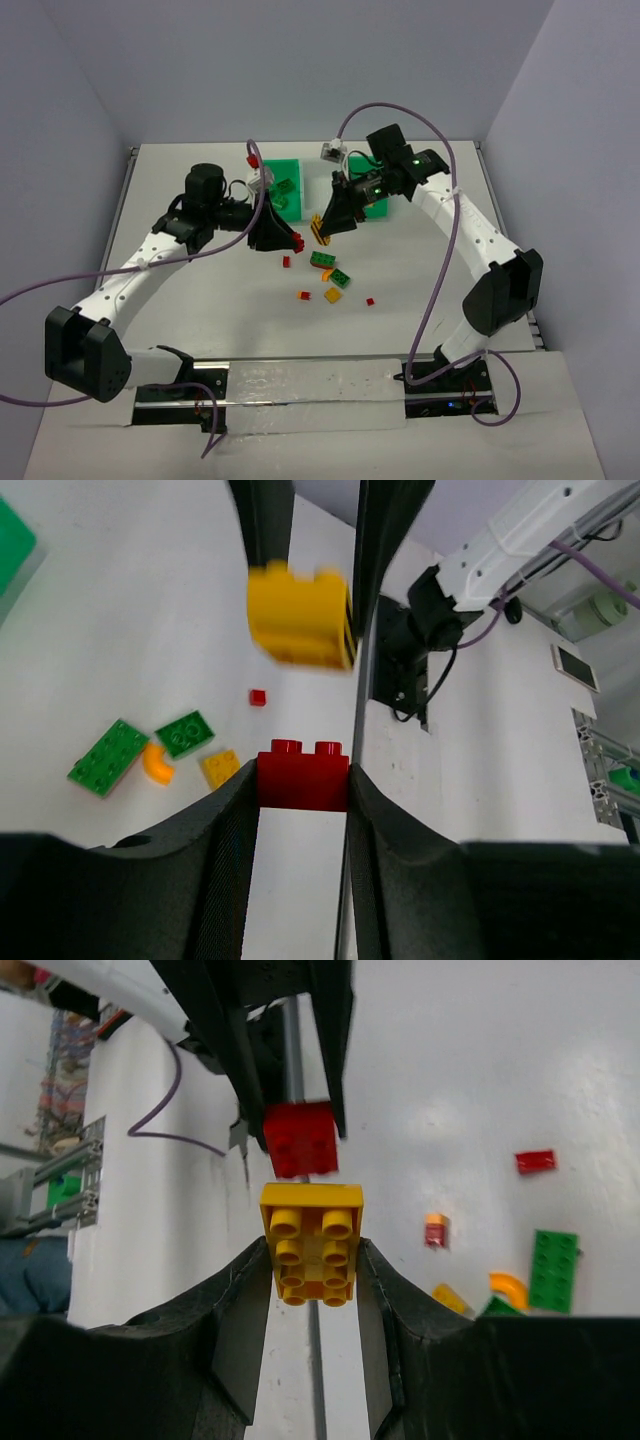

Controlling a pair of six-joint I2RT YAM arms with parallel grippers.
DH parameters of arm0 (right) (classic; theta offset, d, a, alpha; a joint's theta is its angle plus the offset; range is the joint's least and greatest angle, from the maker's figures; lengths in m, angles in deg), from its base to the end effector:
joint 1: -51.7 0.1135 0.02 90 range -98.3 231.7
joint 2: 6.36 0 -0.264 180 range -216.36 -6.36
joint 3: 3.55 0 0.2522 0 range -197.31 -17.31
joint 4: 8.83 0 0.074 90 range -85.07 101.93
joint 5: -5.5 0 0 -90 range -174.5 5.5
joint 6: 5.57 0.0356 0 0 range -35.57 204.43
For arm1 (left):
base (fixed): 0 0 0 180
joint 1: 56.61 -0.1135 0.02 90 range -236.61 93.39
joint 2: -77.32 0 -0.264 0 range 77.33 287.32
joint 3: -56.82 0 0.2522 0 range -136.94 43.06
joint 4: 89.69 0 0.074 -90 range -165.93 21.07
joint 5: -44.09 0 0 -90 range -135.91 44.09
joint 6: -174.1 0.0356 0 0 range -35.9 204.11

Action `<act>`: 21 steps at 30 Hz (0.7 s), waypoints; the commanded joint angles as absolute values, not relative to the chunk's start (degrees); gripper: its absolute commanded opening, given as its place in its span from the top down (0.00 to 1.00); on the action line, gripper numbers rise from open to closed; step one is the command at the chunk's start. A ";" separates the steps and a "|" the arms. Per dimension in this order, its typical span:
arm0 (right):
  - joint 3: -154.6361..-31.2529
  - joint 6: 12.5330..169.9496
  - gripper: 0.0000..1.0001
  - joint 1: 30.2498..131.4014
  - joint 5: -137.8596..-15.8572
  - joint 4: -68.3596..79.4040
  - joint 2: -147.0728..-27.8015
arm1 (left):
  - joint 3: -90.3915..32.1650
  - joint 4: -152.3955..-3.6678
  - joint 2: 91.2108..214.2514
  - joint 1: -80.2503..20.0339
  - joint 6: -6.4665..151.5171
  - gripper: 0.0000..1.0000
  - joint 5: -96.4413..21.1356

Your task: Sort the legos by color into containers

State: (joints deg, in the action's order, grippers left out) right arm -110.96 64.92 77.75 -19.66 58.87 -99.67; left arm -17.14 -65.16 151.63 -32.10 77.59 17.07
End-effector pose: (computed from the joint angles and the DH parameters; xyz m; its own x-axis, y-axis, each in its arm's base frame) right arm 0.2848 0.1751 0.3668 -0.4581 -0.3820 -0.8027 -0.8723 0.0196 0.4885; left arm 0.2440 -0.1461 0.3282 -0.4851 0.1646 -0.8588 0.8745 0.0974 -0.4752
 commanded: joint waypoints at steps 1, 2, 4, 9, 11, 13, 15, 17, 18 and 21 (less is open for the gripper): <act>-112.34 61.35 1.00 70.91 -20.07 61.82 -97.79 | -16.71 -59.35 152.78 -35.38 85.49 1.00 15.72; -112.58 60.90 1.00 69.69 -20.04 62.11 -98.64 | -16.73 -58.81 153.24 -35.85 86.92 1.00 15.24; -113.97 59.58 1.00 65.99 -20.66 63.11 -100.34 | -17.81 -55.80 155.78 -36.93 91.24 1.00 14.15; -112.66 66.88 1.00 64.40 -32.57 52.40 -102.72 | -21.50 -62.69 159.33 -36.64 89.42 1.00 0.47; -111.92 71.60 1.00 64.44 -42.42 45.64 -104.07 | -25.79 -65.93 162.88 -35.49 87.94 1.00 -8.76; -112.42 74.67 1.00 64.48 -52.11 40.88 -105.94 | -32.12 -66.51 168.06 -33.45 87.90 1.00 -14.49; -113.85 75.55 1.00 64.71 -57.81 38.51 -108.17 | -36.22 -67.41 171.89 -32.01 87.81 1.00 -20.73; -115.32 75.88 1.00 65.27 -66.27 36.29 -110.78 | -40.74 -69.05 176.73 -30.47 87.15 0.99 -24.34; -116.34 75.80 1.00 65.39 -68.16 35.59 -112.44 | -43.08 -69.80 179.15 -29.81 86.92 0.97 -26.16; -118.78 75.94 1.00 65.58 -74.35 34.63 -116.98 | -50.28 -70.13 186.72 -28.80 86.22 0.94 -30.26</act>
State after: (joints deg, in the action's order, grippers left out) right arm -114.41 74.02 64.93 -60.84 40.89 -113.36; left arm -43.20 -66.62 180.48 -30.15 87.41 -20.43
